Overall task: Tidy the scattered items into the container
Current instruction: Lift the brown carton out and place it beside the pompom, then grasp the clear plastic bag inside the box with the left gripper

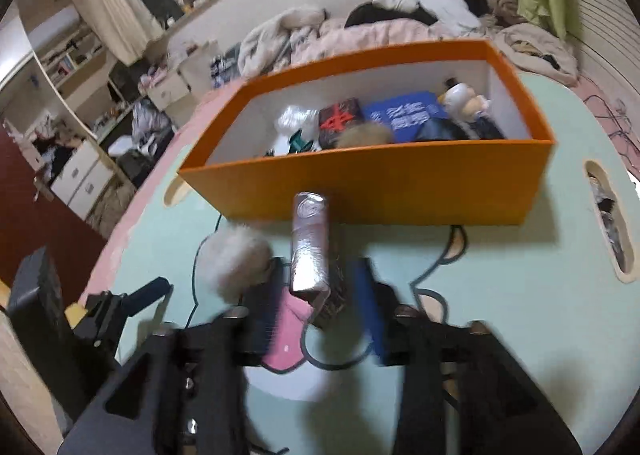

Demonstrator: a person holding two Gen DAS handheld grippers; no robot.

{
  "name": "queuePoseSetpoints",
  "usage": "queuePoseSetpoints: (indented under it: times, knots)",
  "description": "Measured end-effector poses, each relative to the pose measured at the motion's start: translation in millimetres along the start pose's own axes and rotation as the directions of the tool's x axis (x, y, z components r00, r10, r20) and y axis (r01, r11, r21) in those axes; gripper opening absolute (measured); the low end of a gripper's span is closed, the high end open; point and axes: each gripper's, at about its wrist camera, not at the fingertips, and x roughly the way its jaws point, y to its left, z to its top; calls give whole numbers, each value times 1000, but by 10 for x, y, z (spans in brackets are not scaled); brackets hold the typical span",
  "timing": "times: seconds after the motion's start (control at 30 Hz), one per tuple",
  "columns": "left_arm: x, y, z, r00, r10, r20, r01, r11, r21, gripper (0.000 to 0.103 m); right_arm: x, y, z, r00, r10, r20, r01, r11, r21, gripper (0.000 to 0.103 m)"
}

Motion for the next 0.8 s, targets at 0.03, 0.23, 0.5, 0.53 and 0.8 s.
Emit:
queuePoseSetpoints:
  times: [0.03,0.23,0.5,0.53,0.8]
  knots:
    - [-2,0,-2,1000,0,0,0,1000,0,103,-118,-2,-75,998,-48,46,50,998,-32,78]
    - [-9,-3,-1,1000,4,-2,-4,1000,5,103,-92,39,-633,951,-298,85,309,908,-284,90]
    - [-53,-1,-32,1000,6,2,-6,1000,-10,103,326,-122,-547,965,-258,49,262,935,-240,102]
    - [-60,16,-32,1000,2,6,-2,1000,-18,103,351,-131,-551,965,-257,49,261,935,-240,102]
    - [-409,158,127,988,-56,142,70,993,-94,91,391,25,-558,976,-216,41,219,935,-278,102]
